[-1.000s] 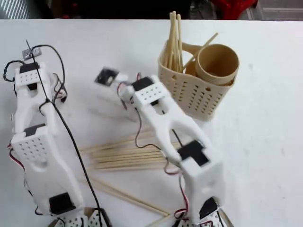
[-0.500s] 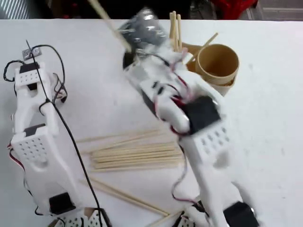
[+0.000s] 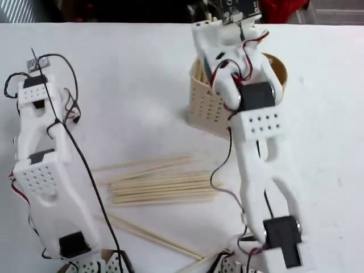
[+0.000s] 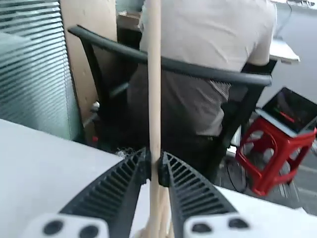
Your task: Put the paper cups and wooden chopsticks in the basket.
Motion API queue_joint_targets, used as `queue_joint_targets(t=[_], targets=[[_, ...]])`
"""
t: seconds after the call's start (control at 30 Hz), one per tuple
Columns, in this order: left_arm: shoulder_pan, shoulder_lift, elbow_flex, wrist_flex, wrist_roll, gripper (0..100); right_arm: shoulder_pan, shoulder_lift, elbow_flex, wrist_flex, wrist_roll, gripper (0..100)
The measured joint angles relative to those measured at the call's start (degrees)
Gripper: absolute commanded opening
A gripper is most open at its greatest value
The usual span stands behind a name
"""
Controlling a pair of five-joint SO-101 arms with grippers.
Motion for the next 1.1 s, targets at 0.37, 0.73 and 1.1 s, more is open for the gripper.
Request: queue_joint_targets(t=[0.37,0.73,1.1], targets=[[0.0,0.0,0.0,0.0,0.0,12,2.3,-1.2,17.9,-8.7,-6.0,1.8],[0.0,0.0,0.0,0.0,0.0,12,2.7,-10.5,29.1,-12.2,-6.9,17.3],[0.0,0.0,0.0,-1.0,0.0,12,2.7,-28.7,29.1,9.4,-1.0,2.6]])
